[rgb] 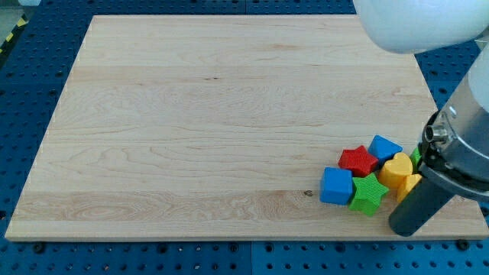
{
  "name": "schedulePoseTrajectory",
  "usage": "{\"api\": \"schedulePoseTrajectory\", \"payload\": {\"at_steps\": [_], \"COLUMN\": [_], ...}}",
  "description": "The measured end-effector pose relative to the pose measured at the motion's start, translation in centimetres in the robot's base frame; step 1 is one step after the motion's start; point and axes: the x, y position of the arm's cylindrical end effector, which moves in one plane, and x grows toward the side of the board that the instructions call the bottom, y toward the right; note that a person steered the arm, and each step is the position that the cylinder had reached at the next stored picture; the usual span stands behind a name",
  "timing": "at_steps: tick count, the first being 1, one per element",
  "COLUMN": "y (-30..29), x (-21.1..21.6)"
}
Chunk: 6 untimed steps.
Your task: Push the red circle into the green circle
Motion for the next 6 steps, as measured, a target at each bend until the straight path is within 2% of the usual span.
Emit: {"api": "schedulePoseTrajectory", "payload": {"at_steps": [2,3,4,6], "y": [6.3,7.8,6.7,9.3], "x": [-0.5,-3.2,-3.3,-1.1]}}
